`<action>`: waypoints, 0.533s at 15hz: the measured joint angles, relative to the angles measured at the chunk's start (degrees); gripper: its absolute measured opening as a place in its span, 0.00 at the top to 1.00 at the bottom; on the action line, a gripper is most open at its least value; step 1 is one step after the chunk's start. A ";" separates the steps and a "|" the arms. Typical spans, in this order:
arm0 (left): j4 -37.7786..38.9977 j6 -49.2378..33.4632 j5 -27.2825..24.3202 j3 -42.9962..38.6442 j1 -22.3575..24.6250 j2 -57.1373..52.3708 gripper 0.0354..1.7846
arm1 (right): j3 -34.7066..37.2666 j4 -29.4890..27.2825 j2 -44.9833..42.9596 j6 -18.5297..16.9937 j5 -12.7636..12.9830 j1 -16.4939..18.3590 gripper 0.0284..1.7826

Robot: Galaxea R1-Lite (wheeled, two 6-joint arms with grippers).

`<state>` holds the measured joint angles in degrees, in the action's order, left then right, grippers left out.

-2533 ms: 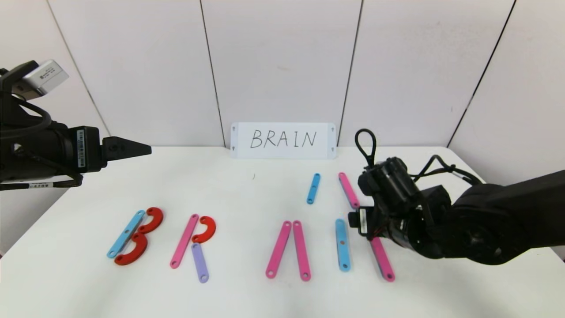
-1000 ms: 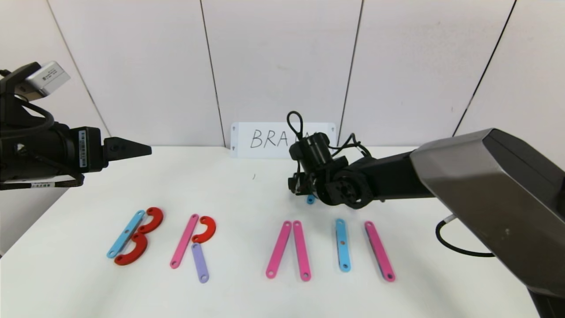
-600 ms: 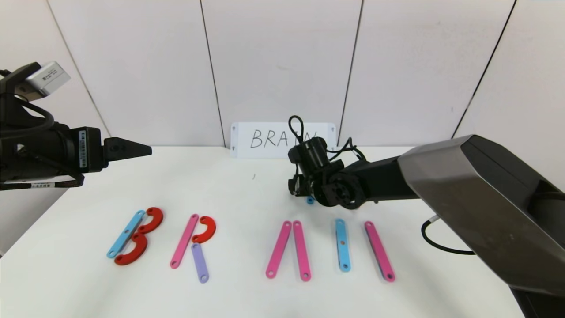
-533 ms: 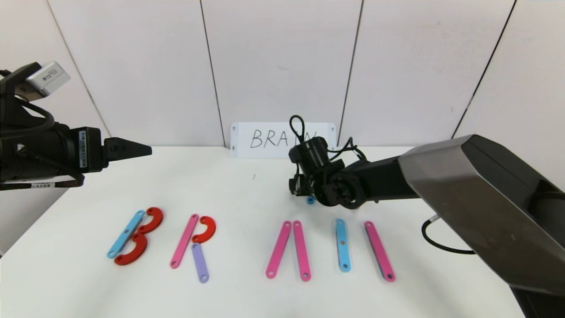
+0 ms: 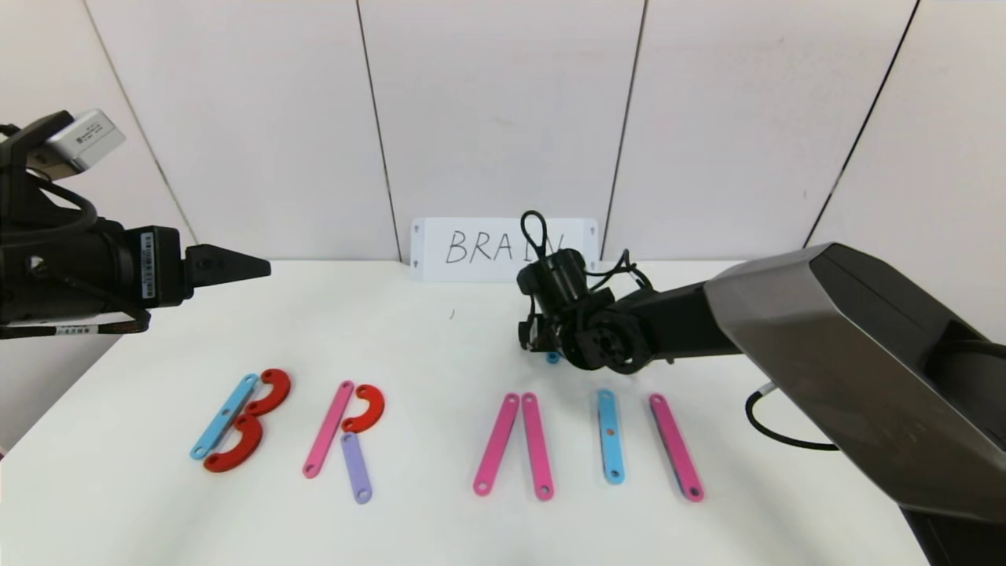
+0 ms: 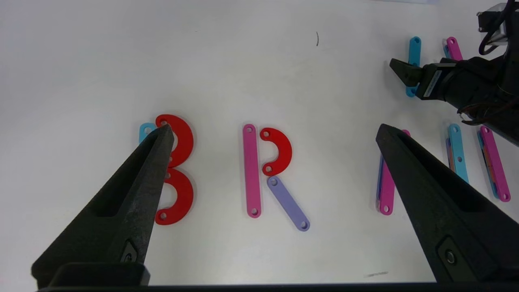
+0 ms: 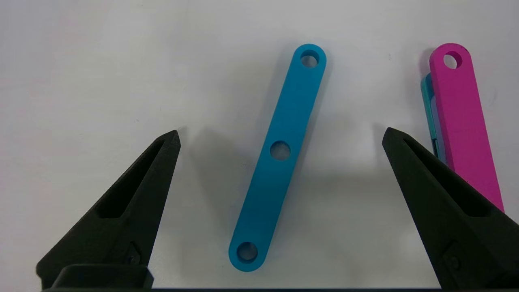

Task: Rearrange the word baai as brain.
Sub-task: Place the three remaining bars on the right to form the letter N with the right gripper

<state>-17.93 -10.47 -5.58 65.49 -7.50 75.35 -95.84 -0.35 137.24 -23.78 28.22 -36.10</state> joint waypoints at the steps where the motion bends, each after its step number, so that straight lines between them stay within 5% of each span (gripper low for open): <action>1: 0.02 0.00 0.00 0.00 0.00 0.00 0.02 | -0.02 0.00 0.11 -0.06 0.00 0.00 0.02; 8: 0.02 0.00 -0.01 0.00 0.00 0.00 0.02 | -0.16 0.00 0.79 -0.06 0.02 0.43 0.05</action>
<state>-17.91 -10.47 -5.60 65.49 -7.50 75.35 -96.00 -0.35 138.03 -23.84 28.25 -35.67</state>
